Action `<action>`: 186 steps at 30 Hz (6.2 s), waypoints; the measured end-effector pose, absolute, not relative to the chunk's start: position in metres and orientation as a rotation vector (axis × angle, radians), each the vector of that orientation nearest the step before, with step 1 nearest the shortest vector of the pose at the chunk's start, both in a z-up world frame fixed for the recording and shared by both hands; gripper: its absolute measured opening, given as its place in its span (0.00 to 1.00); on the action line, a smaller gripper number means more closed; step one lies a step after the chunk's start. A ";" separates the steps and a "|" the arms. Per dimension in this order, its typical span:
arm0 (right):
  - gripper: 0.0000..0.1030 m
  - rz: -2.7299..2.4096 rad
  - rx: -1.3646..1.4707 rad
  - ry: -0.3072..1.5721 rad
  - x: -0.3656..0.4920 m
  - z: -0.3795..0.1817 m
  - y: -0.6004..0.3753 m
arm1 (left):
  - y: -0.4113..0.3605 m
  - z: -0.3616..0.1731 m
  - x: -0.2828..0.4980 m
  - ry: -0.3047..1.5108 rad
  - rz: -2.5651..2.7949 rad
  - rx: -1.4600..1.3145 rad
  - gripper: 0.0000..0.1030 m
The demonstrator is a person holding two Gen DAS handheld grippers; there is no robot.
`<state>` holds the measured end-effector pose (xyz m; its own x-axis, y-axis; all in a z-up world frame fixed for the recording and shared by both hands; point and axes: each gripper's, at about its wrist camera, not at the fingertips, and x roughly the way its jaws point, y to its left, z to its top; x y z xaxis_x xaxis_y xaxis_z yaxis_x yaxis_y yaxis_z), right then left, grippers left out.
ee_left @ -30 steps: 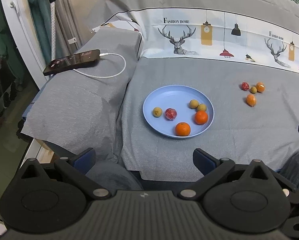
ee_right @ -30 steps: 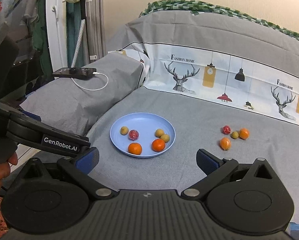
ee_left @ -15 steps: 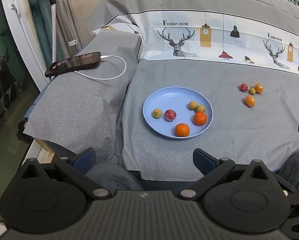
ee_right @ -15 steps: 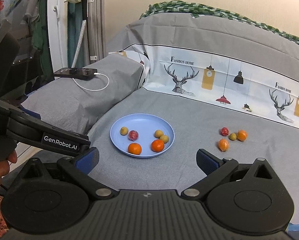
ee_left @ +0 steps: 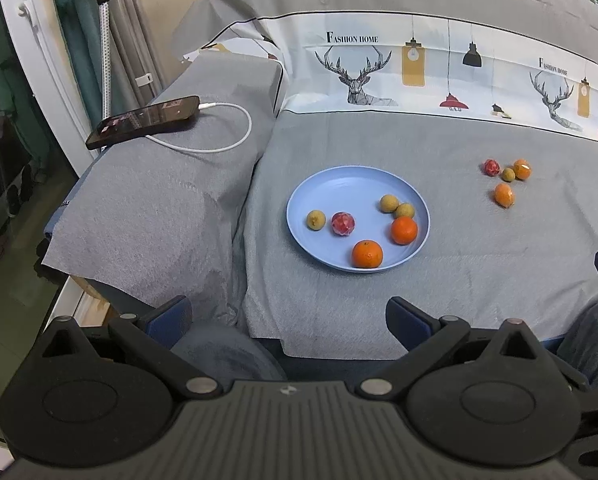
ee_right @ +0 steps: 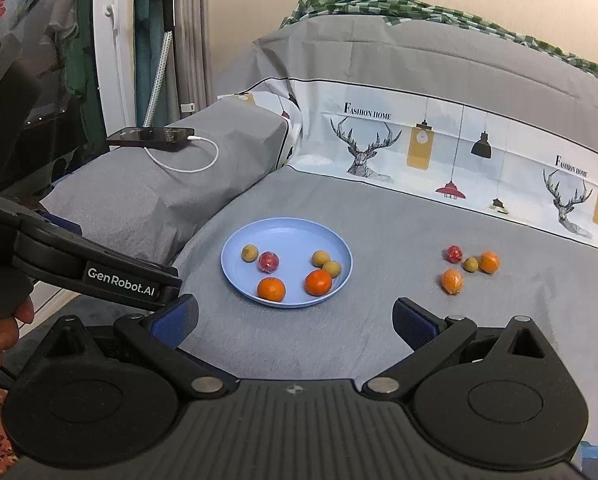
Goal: Organize fruits
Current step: 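Withdraw both tools from the plate, then grasp an orange with the left tool while the right tool grasps another orange, then carry both oranges to the blue plate and open both tools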
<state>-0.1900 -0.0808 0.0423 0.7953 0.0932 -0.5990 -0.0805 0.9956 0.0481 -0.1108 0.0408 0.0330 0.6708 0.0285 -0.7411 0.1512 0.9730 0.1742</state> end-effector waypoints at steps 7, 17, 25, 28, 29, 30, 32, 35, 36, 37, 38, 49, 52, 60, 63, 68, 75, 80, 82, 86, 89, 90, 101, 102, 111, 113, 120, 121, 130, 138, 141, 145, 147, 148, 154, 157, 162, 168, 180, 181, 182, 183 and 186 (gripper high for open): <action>0.99 0.097 0.043 0.673 -0.181 0.034 -0.084 | 0.038 0.026 -0.102 0.860 -0.076 0.241 1.00; 0.99 0.092 0.130 0.701 -0.168 0.019 -0.101 | 0.026 0.014 -0.083 0.912 -0.085 0.275 1.00; 0.99 -0.085 0.222 0.697 -0.140 -0.008 -0.157 | 0.004 0.003 -0.046 0.974 -0.094 0.281 1.00; 0.99 -0.204 0.236 0.684 -0.127 -0.021 -0.190 | -0.014 -0.005 -0.022 1.003 -0.114 0.268 1.00; 0.99 -0.251 0.243 0.673 -0.122 -0.026 -0.202 | -0.021 -0.008 -0.015 1.009 -0.119 0.268 1.00; 0.99 -0.296 0.249 0.665 -0.117 -0.032 -0.213 | -0.029 -0.011 -0.006 1.016 -0.124 0.268 1.00; 0.99 -0.376 0.265 0.660 -0.105 -0.043 -0.237 | -0.048 -0.017 0.012 1.021 -0.147 0.265 1.00; 0.99 -0.472 0.295 0.654 -0.087 -0.063 -0.273 | -0.077 -0.025 0.039 1.037 -0.183 0.251 1.00; 0.99 -0.492 0.299 0.653 -0.080 -0.071 -0.284 | -0.088 -0.028 0.049 1.039 -0.191 0.252 1.00; 0.99 -0.509 0.298 0.654 -0.074 -0.077 -0.293 | -0.099 -0.032 0.057 1.037 -0.199 0.255 1.00; 0.99 -0.525 0.295 0.656 -0.067 -0.084 -0.301 | -0.111 -0.035 0.065 1.033 -0.210 0.260 1.00; 0.99 -0.419 0.255 0.730 0.035 -0.152 -0.385 | -0.215 -0.102 0.102 1.085 -0.332 0.349 1.00; 0.99 -0.336 0.259 0.754 0.052 -0.166 -0.395 | -0.239 -0.120 0.107 1.100 -0.368 0.355 1.00; 0.99 -0.375 0.192 0.698 0.078 -0.179 -0.405 | -0.273 -0.146 0.131 1.139 -0.354 0.271 1.00; 0.99 -0.396 0.222 0.682 0.074 -0.180 -0.412 | -0.277 -0.147 0.133 1.134 -0.364 0.261 1.00; 0.63 -0.397 0.249 0.651 0.066 -0.177 -0.419 | -0.284 -0.138 0.128 1.060 -0.421 0.210 0.82; 0.39 -0.425 0.292 0.615 0.056 -0.175 -0.429 | -0.295 -0.135 0.121 1.046 -0.493 0.267 0.43; 0.39 -0.501 0.282 0.562 0.044 -0.166 -0.430 | -0.273 -0.111 0.109 1.023 -0.446 0.318 0.43; 0.39 -0.538 0.252 0.534 0.035 -0.153 -0.425 | -0.254 -0.096 0.100 1.023 -0.436 0.332 0.43; 0.39 -0.548 0.262 0.484 0.014 -0.117 -0.406 | -0.205 -0.063 0.069 1.022 -0.409 0.353 0.43; 0.39 -0.471 0.283 0.460 -0.013 -0.087 -0.374 | -0.165 -0.038 0.043 1.012 -0.376 0.364 0.43; 0.39 -0.433 0.287 0.463 -0.024 -0.077 -0.359 | -0.152 -0.031 0.035 1.008 -0.365 0.367 0.43; 0.39 -0.017 0.347 0.639 -0.127 -0.008 -0.212 | -0.036 0.019 -0.061 0.974 -0.266 0.287 0.43; 0.39 0.003 0.329 0.642 -0.135 -0.002 -0.201 | -0.028 0.021 -0.068 0.968 -0.257 0.275 0.43; 0.39 0.101 0.139 0.632 -0.182 0.030 -0.130 | 0.013 0.026 -0.103 0.926 -0.226 0.204 0.43; 0.39 0.110 0.103 0.637 -0.184 0.030 -0.121 | 0.017 0.028 -0.107 0.913 -0.224 0.191 0.43; 0.39 0.117 0.045 0.656 -0.182 0.033 -0.107 | 0.025 0.030 -0.107 0.901 -0.224 0.170 0.43; 0.39 0.117 0.042 0.658 -0.183 0.033 -0.106 | 0.026 0.031 -0.107 0.900 -0.221 0.170 0.43; 0.39 0.137 -0.003 0.660 -0.179 0.036 -0.095 | 0.033 0.034 -0.101 0.893 -0.221 0.143 0.43; 0.39 0.152 -0.024 0.670 -0.176 0.036 -0.088 | 0.040 0.032 -0.097 0.905 -0.210 0.130 0.43; 0.39 0.152 -0.028 0.674 -0.175 0.035 -0.088 | 0.043 0.030 -0.094 0.913 -0.208 0.125 0.43; 0.39 0.153 -0.032 0.688 -0.172 0.033 -0.087 | 0.045 0.028 -0.090 0.920 -0.210 0.120 0.43; 0.39 0.155 -0.034 0.694 -0.170 0.032 -0.086 | 0.046 0.027 -0.088 0.926 -0.211 0.117 0.43; 0.39 0.155 -0.035 0.697 -0.168 0.031 -0.085 | 0.047 0.026 -0.087 0.928 -0.212 0.117 0.43; 0.39 0.155 -0.032 0.725 -0.158 0.024 -0.083 | 0.050 0.024 -0.071 0.927 -0.208 0.117 0.43; 0.39 0.144 -0.016 0.736 -0.149 0.021 -0.085 | 0.050 0.024 -0.058 0.922 -0.206 0.123 0.43; 0.39 0.139 -0.002 0.752 -0.125 0.011 -0.083 | 0.043 0.018 -0.030 0.928 -0.214 0.131 0.43; 0.39 0.137 0.025 0.785 -0.080 -0.011 -0.079 | 0.028 0.002 0.015 0.949 -0.216 0.148 0.43; 0.40 0.098 0.064 0.882 0.002 -0.073 -0.086 | 0.010 -0.057 0.102 1.016 -0.187 0.211 0.43; 0.40 0.101 0.063 0.886 0.006 -0.077 -0.086 | 0.009 -0.062 0.107 1.026 -0.183 0.219 0.43; 0.40 0.101 0.059 0.893 0.011 -0.082 -0.086 | 0.009 -0.067 0.111 1.035 -0.182 0.222 0.43; 0.40 0.100 0.059 0.896 0.015 -0.084 -0.086 | 0.008 -0.071 0.115 1.040 -0.180 0.225 0.43; 0.44 0.117 0.067 0.905 0.026 -0.090 -0.087 | 0.007 -0.077 0.121 1.025 -0.184 0.248 0.61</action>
